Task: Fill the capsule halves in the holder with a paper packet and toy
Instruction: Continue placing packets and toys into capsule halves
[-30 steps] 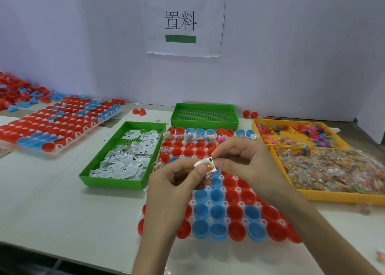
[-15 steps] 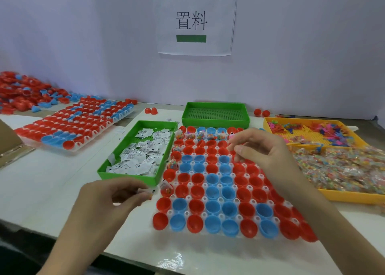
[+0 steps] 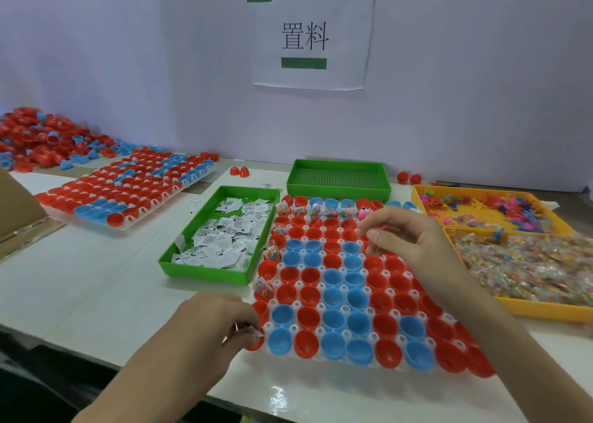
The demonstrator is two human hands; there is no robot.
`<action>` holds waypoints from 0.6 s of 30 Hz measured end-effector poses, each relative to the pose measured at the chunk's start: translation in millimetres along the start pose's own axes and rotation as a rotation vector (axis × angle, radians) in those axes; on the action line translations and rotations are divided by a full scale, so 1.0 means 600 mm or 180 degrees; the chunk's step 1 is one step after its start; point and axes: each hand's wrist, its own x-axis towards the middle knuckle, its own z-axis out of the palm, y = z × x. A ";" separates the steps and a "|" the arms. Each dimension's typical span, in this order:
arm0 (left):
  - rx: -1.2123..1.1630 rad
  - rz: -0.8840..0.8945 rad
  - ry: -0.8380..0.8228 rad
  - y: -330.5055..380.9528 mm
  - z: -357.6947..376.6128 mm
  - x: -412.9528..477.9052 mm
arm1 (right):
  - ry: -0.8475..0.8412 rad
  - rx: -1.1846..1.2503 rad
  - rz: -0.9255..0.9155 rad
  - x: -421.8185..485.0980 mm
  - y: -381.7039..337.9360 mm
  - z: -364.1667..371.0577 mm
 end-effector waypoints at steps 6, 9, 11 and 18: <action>0.0146 0.0048 0.0010 -0.008 0.011 0.008 | -0.0001 -0.0024 0.0031 0.001 0.004 -0.003; 0.0157 0.0052 0.0034 -0.008 0.014 0.008 | 0.0013 0.0003 0.0023 0.002 0.006 -0.004; 0.0182 0.0064 0.0065 -0.006 0.015 0.007 | 0.0035 -0.0019 0.0028 0.002 0.007 -0.006; 0.0188 0.0060 0.0175 0.001 0.020 0.002 | 0.0081 -0.0048 0.0020 0.002 0.009 -0.009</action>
